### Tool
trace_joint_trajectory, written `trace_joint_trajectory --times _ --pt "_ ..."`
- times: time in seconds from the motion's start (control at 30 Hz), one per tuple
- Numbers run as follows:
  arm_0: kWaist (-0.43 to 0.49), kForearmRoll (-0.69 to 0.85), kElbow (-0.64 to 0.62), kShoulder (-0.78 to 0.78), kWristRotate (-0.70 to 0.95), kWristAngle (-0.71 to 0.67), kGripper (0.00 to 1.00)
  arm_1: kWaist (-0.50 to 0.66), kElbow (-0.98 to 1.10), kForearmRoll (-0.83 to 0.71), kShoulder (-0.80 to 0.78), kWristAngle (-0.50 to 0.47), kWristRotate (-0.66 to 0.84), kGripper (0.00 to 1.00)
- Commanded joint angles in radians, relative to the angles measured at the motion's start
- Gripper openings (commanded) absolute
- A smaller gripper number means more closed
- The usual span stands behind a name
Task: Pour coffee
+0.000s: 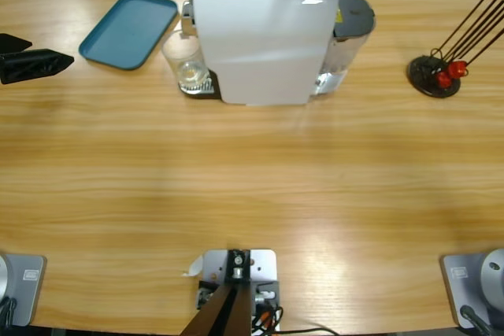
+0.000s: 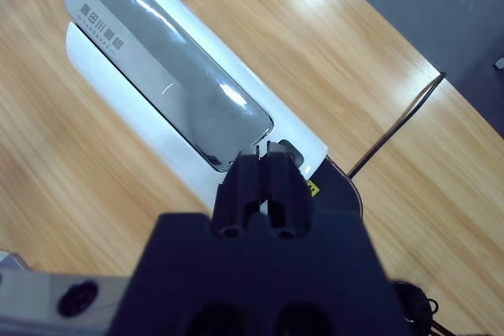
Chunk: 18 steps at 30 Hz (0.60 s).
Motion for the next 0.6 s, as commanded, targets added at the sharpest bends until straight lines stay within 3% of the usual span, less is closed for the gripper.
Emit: trace_joint_trajectory --times 0.03,0.6 --pt "-0.007 -0.009 0.038 -0.001 0.015 0.008 0.977 -0.009 0.016 0.011 0.054 -0.016 -0.013 0.000" --pt "-0.010 -0.008 0.038 0.003 0.015 0.009 0.978 -0.028 0.033 0.012 0.066 -0.048 -0.015 0.000"
